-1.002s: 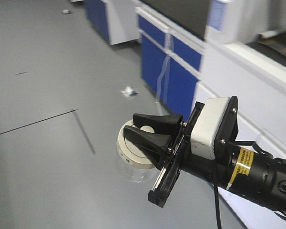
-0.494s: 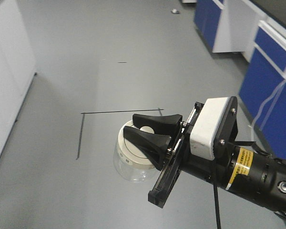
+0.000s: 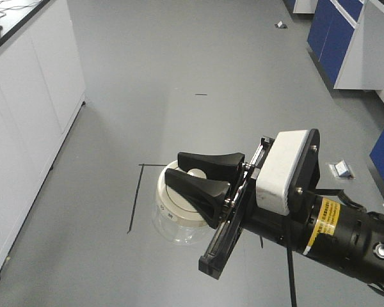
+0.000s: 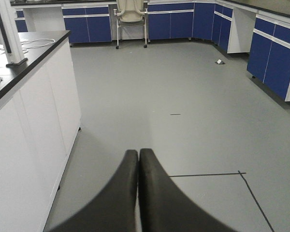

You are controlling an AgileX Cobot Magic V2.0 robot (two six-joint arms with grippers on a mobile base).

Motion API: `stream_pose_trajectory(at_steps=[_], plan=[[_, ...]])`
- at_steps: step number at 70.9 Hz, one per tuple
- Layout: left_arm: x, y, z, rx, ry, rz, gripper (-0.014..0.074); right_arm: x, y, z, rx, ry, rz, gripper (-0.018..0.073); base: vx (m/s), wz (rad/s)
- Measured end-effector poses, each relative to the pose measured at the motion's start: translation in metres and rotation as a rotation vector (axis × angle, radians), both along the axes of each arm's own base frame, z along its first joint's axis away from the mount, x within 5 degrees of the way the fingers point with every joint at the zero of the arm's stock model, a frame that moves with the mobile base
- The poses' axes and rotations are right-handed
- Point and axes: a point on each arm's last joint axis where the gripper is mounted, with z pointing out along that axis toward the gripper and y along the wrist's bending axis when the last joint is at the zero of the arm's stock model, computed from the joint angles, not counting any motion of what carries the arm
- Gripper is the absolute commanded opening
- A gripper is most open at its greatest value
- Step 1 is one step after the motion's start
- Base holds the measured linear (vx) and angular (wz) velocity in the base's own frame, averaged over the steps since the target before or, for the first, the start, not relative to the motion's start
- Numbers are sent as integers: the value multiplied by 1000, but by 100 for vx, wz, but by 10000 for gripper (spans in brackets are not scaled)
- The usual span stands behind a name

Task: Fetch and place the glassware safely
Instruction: 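Drive the base across the lab holding the jar in the right gripper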

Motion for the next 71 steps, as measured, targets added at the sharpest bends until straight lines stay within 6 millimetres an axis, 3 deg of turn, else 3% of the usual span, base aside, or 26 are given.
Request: stream_pose_trajectory(at_steps=[71], plan=[[0,0,0,0,0,0,-7,0,0,0,0,0,0,-3,41,-3]])
